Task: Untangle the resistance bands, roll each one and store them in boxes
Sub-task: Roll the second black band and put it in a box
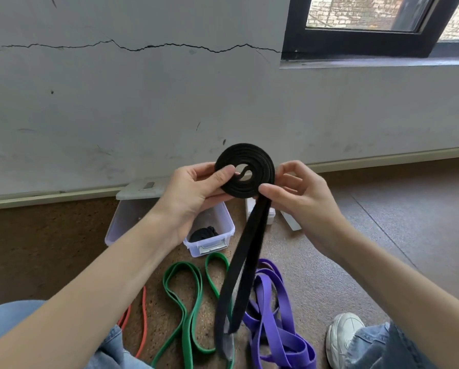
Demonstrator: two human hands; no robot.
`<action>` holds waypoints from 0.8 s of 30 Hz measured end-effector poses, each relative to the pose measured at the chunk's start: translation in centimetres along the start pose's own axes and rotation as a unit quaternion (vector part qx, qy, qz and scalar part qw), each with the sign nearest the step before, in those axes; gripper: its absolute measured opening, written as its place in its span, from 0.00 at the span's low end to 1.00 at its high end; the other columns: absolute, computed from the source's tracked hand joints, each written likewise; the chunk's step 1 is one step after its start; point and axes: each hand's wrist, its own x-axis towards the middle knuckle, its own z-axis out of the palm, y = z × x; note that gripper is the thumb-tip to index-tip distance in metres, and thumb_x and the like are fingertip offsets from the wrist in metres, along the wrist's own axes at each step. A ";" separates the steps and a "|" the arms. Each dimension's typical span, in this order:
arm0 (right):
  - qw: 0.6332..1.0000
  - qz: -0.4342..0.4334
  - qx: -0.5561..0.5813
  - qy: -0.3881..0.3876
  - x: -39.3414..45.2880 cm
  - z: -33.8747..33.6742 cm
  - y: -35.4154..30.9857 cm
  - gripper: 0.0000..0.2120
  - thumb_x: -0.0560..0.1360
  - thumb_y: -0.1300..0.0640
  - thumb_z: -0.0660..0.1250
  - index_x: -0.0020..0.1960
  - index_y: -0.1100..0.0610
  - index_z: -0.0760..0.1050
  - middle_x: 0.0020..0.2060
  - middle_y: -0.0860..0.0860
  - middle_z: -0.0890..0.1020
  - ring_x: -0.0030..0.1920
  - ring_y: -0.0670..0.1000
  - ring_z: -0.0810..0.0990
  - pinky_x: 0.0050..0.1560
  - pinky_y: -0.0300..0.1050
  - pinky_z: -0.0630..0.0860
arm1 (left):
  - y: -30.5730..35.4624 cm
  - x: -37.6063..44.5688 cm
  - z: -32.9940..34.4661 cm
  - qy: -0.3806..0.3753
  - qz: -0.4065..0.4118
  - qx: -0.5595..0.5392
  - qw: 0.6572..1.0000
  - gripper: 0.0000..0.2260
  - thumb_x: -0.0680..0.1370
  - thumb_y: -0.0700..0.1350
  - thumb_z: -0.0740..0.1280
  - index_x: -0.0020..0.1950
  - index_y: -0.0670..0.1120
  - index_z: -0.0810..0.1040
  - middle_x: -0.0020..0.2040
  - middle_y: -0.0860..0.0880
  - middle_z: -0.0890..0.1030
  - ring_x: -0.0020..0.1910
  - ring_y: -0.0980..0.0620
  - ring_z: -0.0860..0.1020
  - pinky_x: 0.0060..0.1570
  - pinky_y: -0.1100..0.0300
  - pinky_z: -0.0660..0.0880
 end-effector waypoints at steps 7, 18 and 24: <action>0.995 -0.066 -0.078 -0.018 0.1 -0.7 -1.1 0.09 0.72 0.67 0.68 0.50 0.56 0.77 0.41 0.51 0.84 0.45 0.50 0.83 0.50 0.40 0.79 | -1.7 -0.5 0.3 -0.102 -0.098 0.157 0.977 0.10 0.68 0.35 0.73 0.48 0.43 0.81 0.46 0.44 0.85 0.47 0.47 0.83 0.50 0.58 0.80; 0.997 -0.008 -0.079 0.014 0.3 -0.8 -0.4 0.09 0.70 0.63 0.71 0.46 0.57 0.73 0.42 0.54 0.84 0.43 0.52 0.83 0.48 0.45 0.79 | -1.3 0.0 -0.1 -0.052 -0.045 0.094 0.993 0.11 0.64 0.38 0.74 0.45 0.45 0.82 0.43 0.46 0.85 0.44 0.50 0.84 0.44 0.62 0.80; 0.941 -0.062 -0.328 -0.059 0.3 -1.7 -1.5 0.13 0.69 0.63 0.73 0.44 0.53 0.70 0.41 0.48 0.82 0.41 0.50 0.83 0.48 0.51 0.80 | 0.0 0.2 -1.3 -0.123 -0.005 0.293 0.948 0.14 0.68 0.39 0.75 0.49 0.52 0.81 0.45 0.52 0.85 0.48 0.55 0.83 0.48 0.69 0.77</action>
